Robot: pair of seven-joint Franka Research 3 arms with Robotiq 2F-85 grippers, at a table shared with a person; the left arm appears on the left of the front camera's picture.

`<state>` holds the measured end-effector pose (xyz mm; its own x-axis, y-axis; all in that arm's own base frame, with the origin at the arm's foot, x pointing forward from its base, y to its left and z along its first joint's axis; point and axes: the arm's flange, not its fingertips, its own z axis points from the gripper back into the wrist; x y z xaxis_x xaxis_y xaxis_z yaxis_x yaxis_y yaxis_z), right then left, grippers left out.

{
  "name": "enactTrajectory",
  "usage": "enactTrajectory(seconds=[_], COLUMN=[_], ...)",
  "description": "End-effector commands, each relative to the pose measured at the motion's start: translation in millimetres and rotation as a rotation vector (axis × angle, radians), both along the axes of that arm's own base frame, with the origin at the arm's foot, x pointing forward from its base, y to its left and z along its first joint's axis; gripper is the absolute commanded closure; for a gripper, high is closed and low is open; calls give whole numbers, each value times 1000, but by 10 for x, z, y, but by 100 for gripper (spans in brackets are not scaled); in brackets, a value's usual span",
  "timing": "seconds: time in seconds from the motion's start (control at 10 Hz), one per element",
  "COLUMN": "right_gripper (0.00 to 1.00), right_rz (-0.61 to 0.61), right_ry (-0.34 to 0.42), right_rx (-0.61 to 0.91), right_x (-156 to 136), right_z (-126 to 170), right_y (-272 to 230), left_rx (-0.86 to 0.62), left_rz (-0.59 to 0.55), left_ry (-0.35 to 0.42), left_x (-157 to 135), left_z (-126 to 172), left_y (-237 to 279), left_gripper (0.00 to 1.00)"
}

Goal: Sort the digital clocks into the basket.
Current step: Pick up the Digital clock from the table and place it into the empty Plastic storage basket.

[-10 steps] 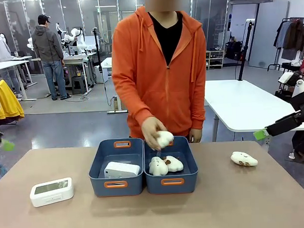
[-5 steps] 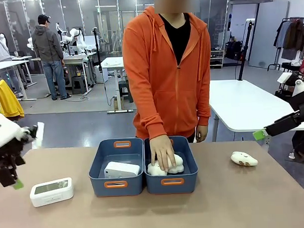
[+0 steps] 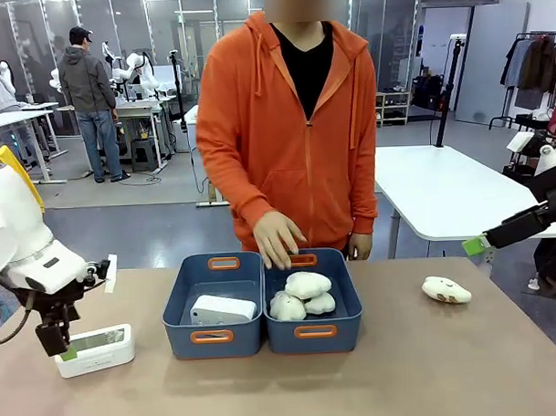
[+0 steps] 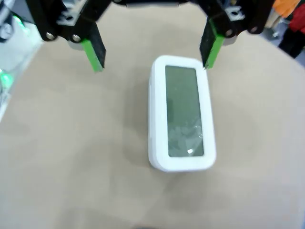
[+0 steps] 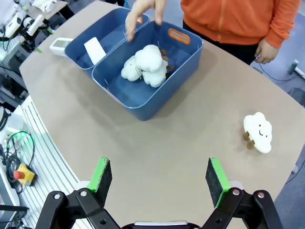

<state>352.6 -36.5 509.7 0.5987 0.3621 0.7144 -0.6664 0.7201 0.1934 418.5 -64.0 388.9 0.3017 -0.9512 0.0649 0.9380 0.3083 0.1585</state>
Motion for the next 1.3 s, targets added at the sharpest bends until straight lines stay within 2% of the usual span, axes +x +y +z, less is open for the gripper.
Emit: enactTrajectory(seconds=[0.0, 0.4, 0.6, 0.8, 1.2], right_gripper=[0, 0, 0, 0, 0], right_rz=[3, 3, 3, 3, 3], right_ry=[15, 15, 15, 15, 15], right_rx=[-5, -5, -5, -5, -5], right_x=[27, 27, 27, 27, 27], right_z=[20, 20, 20, 20, 20], right_y=[-10, -10, -10, -10, -10], left_rx=[-6, -17, -24, -29, -26], left_rz=[7, 38, 81, 86, 63], left_ry=[22, 14, 44, 100, 163], left_x=[240, 540, 659, 649, 589], left_z=[-44, -298, -442, -536, -633], left_y=[-1, 13, 103, 136, 152], left_gripper=[0, 0, 0, 0, 0])
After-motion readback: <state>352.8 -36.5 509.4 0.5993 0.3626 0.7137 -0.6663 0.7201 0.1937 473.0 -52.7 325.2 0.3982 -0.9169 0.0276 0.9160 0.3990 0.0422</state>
